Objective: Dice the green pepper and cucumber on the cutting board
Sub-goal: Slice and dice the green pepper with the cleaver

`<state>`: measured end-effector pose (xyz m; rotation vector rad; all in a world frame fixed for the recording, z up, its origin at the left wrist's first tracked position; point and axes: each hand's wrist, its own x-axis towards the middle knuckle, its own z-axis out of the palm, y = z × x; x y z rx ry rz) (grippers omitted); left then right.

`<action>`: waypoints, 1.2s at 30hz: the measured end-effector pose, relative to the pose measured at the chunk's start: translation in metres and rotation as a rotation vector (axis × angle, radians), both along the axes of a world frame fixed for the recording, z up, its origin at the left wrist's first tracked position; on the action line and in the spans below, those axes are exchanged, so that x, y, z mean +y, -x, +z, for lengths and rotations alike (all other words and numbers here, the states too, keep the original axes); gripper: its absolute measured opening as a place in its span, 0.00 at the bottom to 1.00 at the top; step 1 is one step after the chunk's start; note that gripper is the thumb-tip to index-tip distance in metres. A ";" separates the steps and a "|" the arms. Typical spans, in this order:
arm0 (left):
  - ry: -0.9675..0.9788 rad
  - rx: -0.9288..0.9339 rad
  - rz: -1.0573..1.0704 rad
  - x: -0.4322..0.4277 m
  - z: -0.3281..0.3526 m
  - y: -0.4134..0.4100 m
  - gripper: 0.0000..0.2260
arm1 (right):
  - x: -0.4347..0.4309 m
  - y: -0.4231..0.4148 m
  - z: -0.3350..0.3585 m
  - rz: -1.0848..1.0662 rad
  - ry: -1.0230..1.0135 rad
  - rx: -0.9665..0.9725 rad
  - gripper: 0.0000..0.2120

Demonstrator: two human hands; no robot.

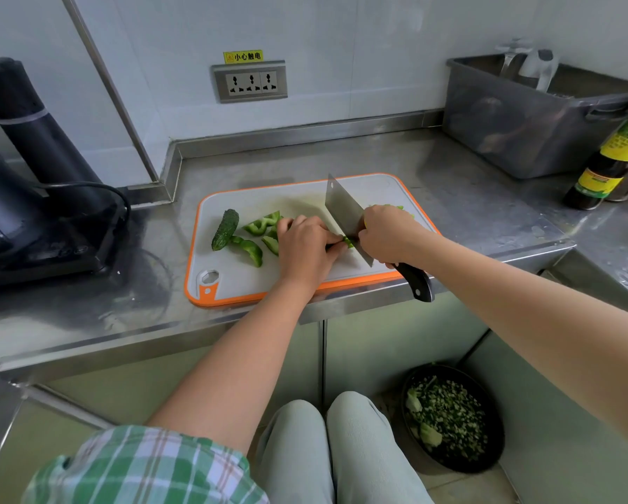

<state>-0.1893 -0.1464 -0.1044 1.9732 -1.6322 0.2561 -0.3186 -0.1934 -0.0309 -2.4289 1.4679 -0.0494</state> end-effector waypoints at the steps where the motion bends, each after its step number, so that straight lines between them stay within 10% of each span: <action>1: -0.005 -0.003 -0.001 0.000 0.000 0.000 0.06 | 0.000 -0.001 -0.002 -0.002 0.018 0.003 0.04; 36: 0.006 -0.010 0.000 0.000 0.000 0.000 0.05 | 0.002 -0.006 -0.004 0.005 0.001 -0.026 0.02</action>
